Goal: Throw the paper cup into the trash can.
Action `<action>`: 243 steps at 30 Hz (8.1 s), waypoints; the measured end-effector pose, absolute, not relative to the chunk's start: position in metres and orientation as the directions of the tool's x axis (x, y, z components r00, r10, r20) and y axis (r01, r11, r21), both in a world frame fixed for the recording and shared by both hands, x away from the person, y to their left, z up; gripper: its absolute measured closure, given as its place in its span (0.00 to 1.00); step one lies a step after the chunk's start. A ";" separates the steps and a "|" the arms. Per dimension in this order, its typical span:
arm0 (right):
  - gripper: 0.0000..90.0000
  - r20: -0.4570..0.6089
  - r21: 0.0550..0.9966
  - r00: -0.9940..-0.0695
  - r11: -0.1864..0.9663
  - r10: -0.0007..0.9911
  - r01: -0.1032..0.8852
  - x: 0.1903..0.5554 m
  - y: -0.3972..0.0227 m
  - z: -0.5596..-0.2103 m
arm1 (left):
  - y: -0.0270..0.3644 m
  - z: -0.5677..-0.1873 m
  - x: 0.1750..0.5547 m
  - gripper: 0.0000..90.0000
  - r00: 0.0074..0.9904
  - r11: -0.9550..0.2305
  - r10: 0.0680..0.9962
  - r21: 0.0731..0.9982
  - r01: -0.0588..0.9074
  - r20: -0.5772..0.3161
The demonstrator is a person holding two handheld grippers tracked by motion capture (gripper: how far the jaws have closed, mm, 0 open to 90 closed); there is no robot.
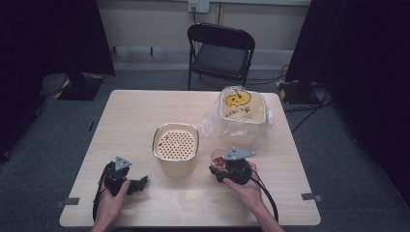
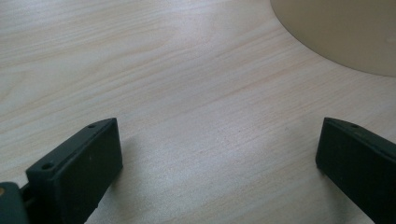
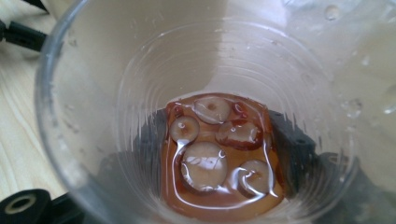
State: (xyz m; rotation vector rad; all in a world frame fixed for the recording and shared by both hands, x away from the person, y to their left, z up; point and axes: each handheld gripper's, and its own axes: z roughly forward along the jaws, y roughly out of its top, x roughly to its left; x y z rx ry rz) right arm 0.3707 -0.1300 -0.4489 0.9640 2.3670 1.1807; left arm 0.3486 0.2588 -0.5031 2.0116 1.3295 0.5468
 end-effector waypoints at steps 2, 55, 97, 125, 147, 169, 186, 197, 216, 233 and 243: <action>0.52 0.007 0.802 -0.714 0.423 0.700 0.423 0.373 -0.131 -0.443 | 0.259 -0.503 0.349 0.00 0.397 -0.269 0.918 0.717 0.643 -0.012; 0.56 -0.811 0.373 -0.483 0.928 0.331 0.009 0.442 -0.018 -0.343 | 0.259 -0.503 0.349 0.00 0.396 -0.270 0.918 0.716 0.644 -0.009; 0.58 -0.947 -0.322 0.048 0.938 -0.318 -0.131 0.424 0.010 -0.348 | 0.259 -0.503 0.349 0.00 0.395 -0.270 0.919 0.716 0.644 -0.010; 0.61 -0.654 -0.706 0.392 0.708 -0.647 -0.009 0.410 0.020 -0.364 | 0.258 -0.503 0.349 0.00 0.393 -0.265 0.920 0.718 0.644 -0.013; 0.62 -0.578 -0.771 0.377 0.636 -0.724 0.039 0.418 0.019 -0.370 | 0.259 -0.503 0.349 0.00 0.395 -0.270 0.918 0.716 0.644 -0.010; 0.62 -0.952 -0.305 0.023 0.941 -0.305 -0.144 0.428 0.000 -0.345 | 0.259 -0.503 0.349 0.00 0.396 -0.270 0.918 0.715 0.644 -0.009; 0.62 -0.295 0.800 -0.728 0.577 0.619 0.167 0.465 -0.078 -0.297 | 0.259 -0.503 0.349 0.00 0.396 -0.270 0.918 0.715 0.644 -0.009; 0.62 -0.108 0.873 -0.667 0.392 0.737 0.292 0.491 -0.131 -0.285 | 0.259 -0.503 0.349 0.00 0.395 -0.269 0.919 0.716 0.644 -0.010; 0.45 0.001 0.870 -0.495 0.244 0.869 0.429 0.538 -0.193 -0.293 | 0.258 -0.503 0.349 0.00 0.393 -0.266 0.919 0.718 0.643 -0.012; 0.16 0.048 0.869 -0.461 0.191 0.886 0.457 0.537 -0.195 -0.297 | 0.259 -0.503 0.349 0.00 0.395 -0.269 0.919 0.716 0.644 -0.011; 0.16 0.041 0.869 -0.521 0.227 0.852 0.440 0.501 -0.188 -0.294 | 0.258 -0.503 0.349 0.00 0.394 -0.267 0.919 0.717 0.644 -0.012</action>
